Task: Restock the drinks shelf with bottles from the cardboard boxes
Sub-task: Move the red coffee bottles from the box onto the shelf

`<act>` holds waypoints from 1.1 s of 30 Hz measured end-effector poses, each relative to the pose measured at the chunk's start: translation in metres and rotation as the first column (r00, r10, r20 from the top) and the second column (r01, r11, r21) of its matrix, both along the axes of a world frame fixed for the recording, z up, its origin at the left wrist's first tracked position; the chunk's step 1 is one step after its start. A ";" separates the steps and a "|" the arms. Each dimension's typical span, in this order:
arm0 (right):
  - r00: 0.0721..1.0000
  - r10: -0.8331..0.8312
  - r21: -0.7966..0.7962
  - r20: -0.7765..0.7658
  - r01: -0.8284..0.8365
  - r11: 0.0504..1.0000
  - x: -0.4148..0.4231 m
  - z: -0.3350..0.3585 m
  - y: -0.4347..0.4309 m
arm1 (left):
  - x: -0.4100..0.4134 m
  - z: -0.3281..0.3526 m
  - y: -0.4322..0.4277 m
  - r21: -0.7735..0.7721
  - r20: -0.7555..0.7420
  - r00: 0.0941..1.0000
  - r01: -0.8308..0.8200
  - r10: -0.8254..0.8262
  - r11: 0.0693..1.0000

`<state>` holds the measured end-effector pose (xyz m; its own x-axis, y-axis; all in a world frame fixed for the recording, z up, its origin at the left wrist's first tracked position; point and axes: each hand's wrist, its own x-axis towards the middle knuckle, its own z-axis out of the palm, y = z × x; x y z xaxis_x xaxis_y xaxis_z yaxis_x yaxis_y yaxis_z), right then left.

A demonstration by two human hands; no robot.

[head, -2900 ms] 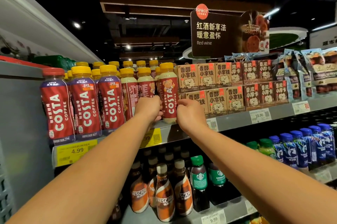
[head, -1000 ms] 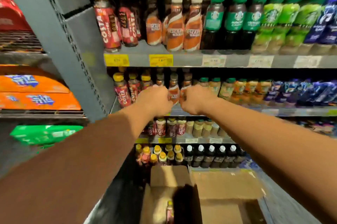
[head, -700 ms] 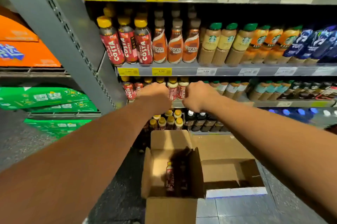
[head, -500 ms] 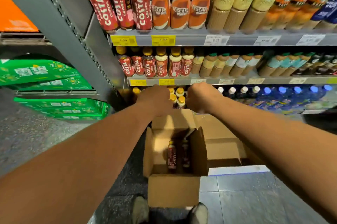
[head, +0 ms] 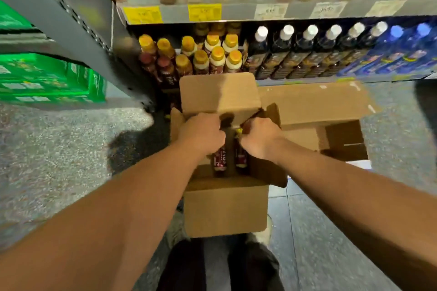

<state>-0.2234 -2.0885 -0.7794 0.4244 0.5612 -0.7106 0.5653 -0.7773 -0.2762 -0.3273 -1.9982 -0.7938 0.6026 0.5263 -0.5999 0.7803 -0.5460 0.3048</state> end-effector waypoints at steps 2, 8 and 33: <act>0.999 -0.043 -0.022 -0.030 0.042 0.999 -0.007 -0.032 -0.010 | -0.007 -0.036 -0.014 -0.035 -0.031 1.000 -0.006 0.005 0.999; 0.976 -0.204 -0.078 -0.072 0.199 0.977 -0.019 -0.148 -0.026 | -0.020 -0.132 -0.039 -0.118 -0.096 0.995 -0.052 0.040 0.992; 0.692 -0.700 -0.283 -0.175 0.646 0.709 -0.014 -0.424 -0.042 | -0.013 -0.410 -0.071 -0.481 -0.210 0.734 -0.653 0.646 0.585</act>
<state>-0.2372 -2.1307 -1.2030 0.4272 0.0415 -0.9032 -0.1999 -0.9699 -0.1392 -0.3405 -2.0693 -1.2039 0.2117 0.4035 -0.8901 0.8718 0.3338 0.3587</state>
